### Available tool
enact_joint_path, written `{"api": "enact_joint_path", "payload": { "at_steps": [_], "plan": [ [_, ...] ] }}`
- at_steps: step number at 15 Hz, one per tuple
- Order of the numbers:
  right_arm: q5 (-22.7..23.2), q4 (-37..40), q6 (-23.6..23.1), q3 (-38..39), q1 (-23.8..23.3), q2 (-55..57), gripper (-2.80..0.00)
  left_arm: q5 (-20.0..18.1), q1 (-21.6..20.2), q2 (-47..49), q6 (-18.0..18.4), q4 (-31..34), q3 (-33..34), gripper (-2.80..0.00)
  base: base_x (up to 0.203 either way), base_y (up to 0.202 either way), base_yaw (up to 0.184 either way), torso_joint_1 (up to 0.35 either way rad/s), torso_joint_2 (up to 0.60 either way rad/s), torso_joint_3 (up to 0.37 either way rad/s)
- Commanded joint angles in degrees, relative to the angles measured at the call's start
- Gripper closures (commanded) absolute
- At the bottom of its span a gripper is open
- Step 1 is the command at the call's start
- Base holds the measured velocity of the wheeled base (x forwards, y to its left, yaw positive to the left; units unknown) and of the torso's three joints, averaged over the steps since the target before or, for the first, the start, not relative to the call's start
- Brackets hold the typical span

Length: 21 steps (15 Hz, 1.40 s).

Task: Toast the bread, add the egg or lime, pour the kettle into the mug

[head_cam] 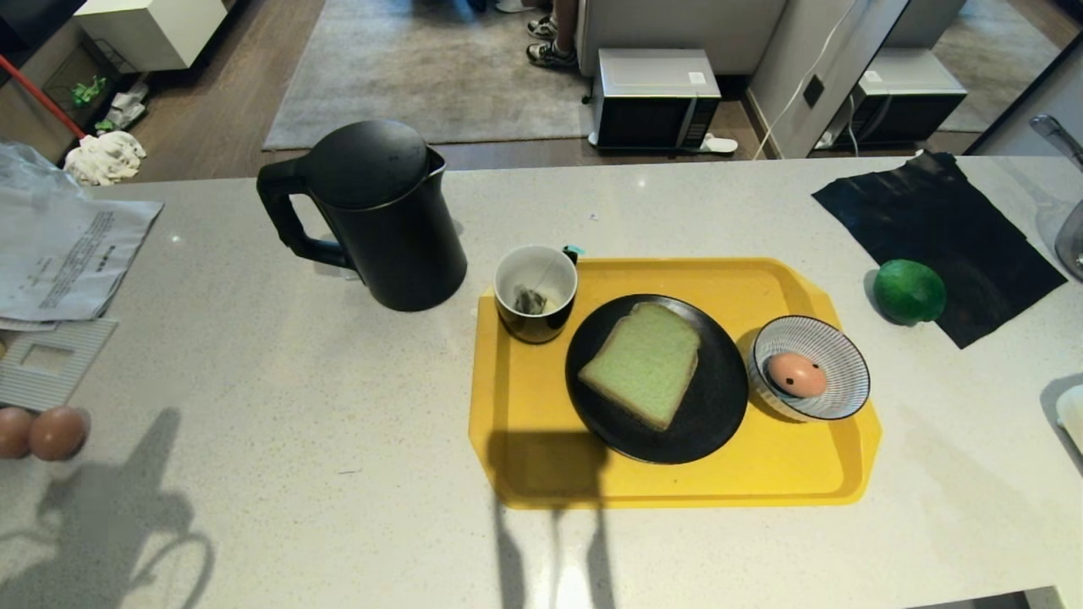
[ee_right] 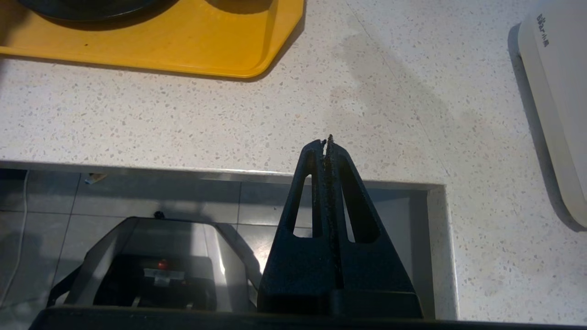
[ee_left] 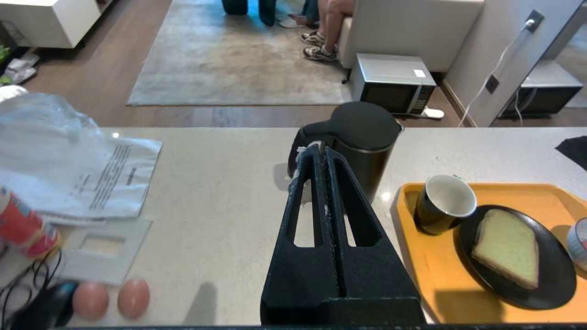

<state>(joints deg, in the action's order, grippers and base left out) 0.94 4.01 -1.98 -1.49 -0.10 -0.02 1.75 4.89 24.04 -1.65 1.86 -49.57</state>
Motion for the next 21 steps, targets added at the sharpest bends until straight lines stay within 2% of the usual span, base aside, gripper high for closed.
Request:
{"api": "enact_joint_path", "payload": {
  "at_steps": [1, 5, 8, 10, 12, 14, 17, 19, 21],
  "plan": [
    [0.03, 0.03, -0.04, -0.01, 0.01, 0.02, 0.00, -1.28, -2.11, -7.45, -0.86, 1.16, 2.18, 0.00, 0.000, 0.000, 0.000, 0.000, 0.00, 0.000],
    [0.03, 0.03, -0.04, -0.01, 0.01, 0.02, 0.00, -8.03, -5.14, -17.37, -0.94, 6.54, 5.32, 0.00, 0.000, 0.000, 0.000, 0.000, 0.00, 0.000],
    [0.03, 0.03, -0.04, -0.01, 0.01, 0.02, 0.00, -8.75, -5.11, -23.37, 0.86, 9.00, 9.76, 0.00, 0.000, 0.000, 0.000, 0.000, 0.00, 0.000],
    [0.03, 0.03, -0.04, -0.01, 0.01, 0.02, 0.00, -8.79, -4.99, -24.11, 2.08, 8.15, 13.52, 0.00, 0.000, 0.000, 0.000, 0.000, 0.00, 0.000],
    [0.03, 0.03, -0.04, -0.01, 0.01, 0.02, 0.00, -8.74, -4.98, -24.12, 4.01, 3.09, 20.10, 0.00, 0.000, 0.000, 0.000, 0.000, 0.00, 0.000],
    [0.03, 0.03, -0.04, -0.01, 0.01, 0.02, 0.00, -8.35, -4.97, -24.12, 6.38, -6.97, 29.74, 0.00, 0.000, 0.000, 0.000, 0.000, 0.00, 0.000],
    [0.03, 0.03, -0.04, -0.01, 0.01, 0.02, 0.00, -5.12, -4.97, -24.13, 8.91, -18.87, 43.99, 0.00, 0.000, 0.000, 0.000, 0.000, 0.00, 0.000],
    [0.03, 0.03, -0.04, -0.01, 0.01, 0.02, 0.00, -4.08, -4.97, -24.13, 9.37, -21.02, 50.05, 0.00, 0.000, 0.000, 0.000, 0.000, 0.00, 0.000],
    [0.03, 0.03, -0.04, -0.01, 0.01, 0.02, 0.00, -3.43, -4.97, -24.16, 9.23, -17.02, 50.54, 0.00, 0.000, 0.000, 0.000, 0.000, 0.00, 0.000]
  ]
}}
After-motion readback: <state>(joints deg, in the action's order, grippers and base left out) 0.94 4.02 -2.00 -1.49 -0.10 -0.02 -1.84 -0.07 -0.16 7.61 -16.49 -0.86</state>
